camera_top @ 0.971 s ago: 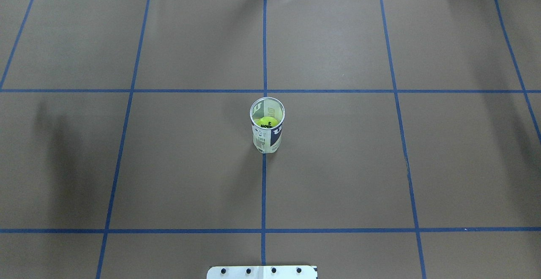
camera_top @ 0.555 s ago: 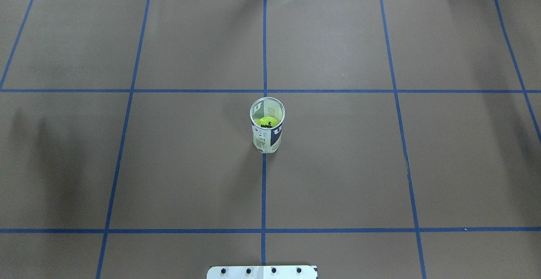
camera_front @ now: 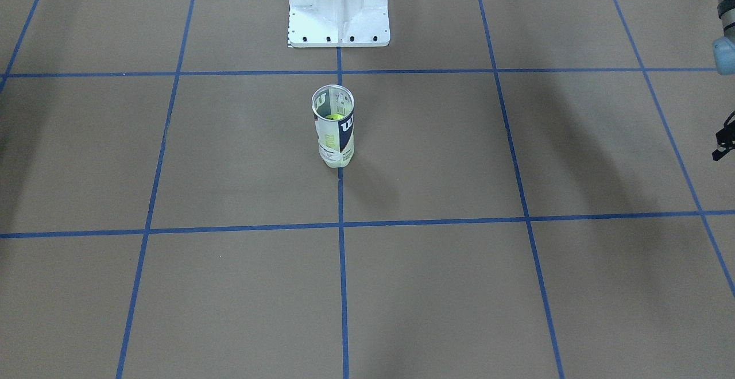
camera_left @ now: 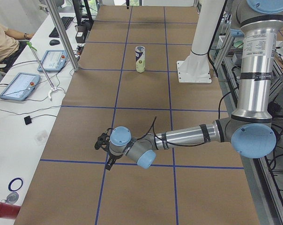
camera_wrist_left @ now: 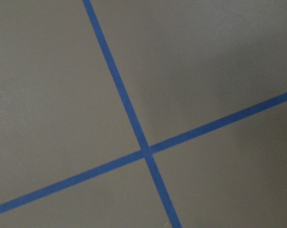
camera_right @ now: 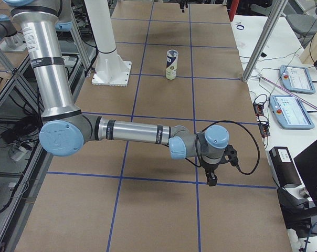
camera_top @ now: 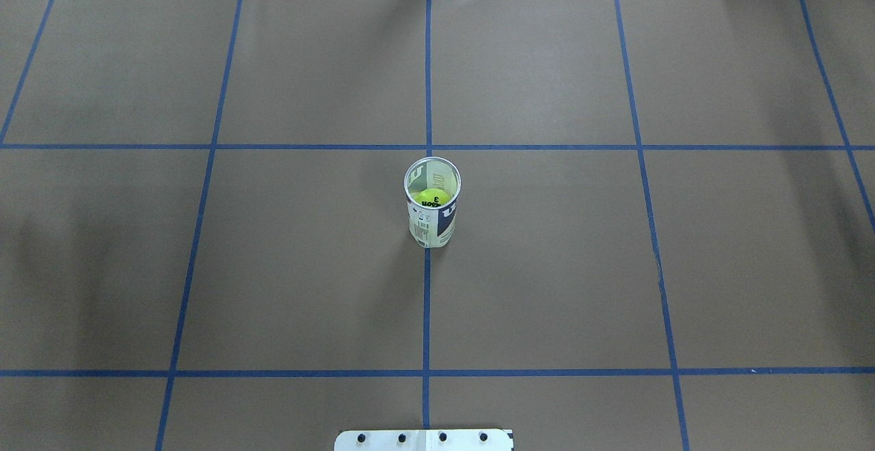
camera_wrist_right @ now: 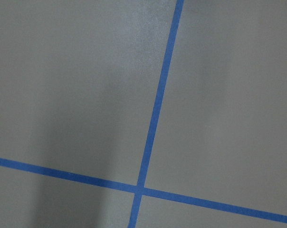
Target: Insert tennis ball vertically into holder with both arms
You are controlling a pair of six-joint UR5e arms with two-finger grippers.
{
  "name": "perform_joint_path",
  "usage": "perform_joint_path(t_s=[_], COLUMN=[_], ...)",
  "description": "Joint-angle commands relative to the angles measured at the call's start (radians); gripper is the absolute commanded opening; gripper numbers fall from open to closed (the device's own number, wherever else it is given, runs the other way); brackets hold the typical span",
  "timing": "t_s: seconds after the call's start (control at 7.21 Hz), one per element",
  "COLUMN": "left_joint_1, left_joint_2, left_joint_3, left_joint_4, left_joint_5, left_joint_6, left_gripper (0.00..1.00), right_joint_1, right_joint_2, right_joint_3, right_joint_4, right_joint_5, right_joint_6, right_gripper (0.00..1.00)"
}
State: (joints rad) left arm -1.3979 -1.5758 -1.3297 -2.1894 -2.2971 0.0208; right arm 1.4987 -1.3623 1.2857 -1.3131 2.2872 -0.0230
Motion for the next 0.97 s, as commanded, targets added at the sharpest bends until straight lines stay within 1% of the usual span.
perform_joint_path(t_s=[0.0, 0.14, 0.28, 0.42, 0.55, 0.69, 0.83], left_joint_1=[-0.035, -0.045, -0.085, -0.119, -0.127, -0.153, -0.170], left_joint_2=[0.000, 0.009, 0.038, 0.051, 0.072, 0.076, 0.079], left_joint_3=[-0.150, -0.266, -0.360, -0.390, -0.384, -0.388, -0.387], left_joint_4=[0.354, 0.542, 0.739, 0.816, 0.806, 0.753, 0.714], left_joint_5=[-0.002, -0.001, -0.002, -0.001, -0.013, -0.024, -0.062], left_joint_6=[0.122, 0.122, 0.119, 0.122, 0.123, 0.123, 0.122], left_gripper=[1.00, 1.00, 1.00, 1.00, 1.00, 1.00, 1.00], right_joint_1=[0.000, 0.000, 0.000, 0.000, 0.000, 0.000, 0.006], right_joint_2=[-0.008, -0.015, -0.017, -0.017, -0.017, -0.018, -0.018], right_joint_3=[0.004, 0.009, 0.011, 0.018, 0.023, 0.033, 0.090], right_joint_4=[0.000, 0.000, 0.000, -0.006, -0.011, -0.020, -0.088], right_joint_5=[0.000, 0.000, 0.002, 0.008, 0.017, 0.037, 0.057], right_joint_6=[0.000, 0.002, 0.003, 0.006, 0.014, 0.047, 0.096], right_gripper=[1.00, 1.00, 1.00, 1.00, 1.00, 1.00, 1.00])
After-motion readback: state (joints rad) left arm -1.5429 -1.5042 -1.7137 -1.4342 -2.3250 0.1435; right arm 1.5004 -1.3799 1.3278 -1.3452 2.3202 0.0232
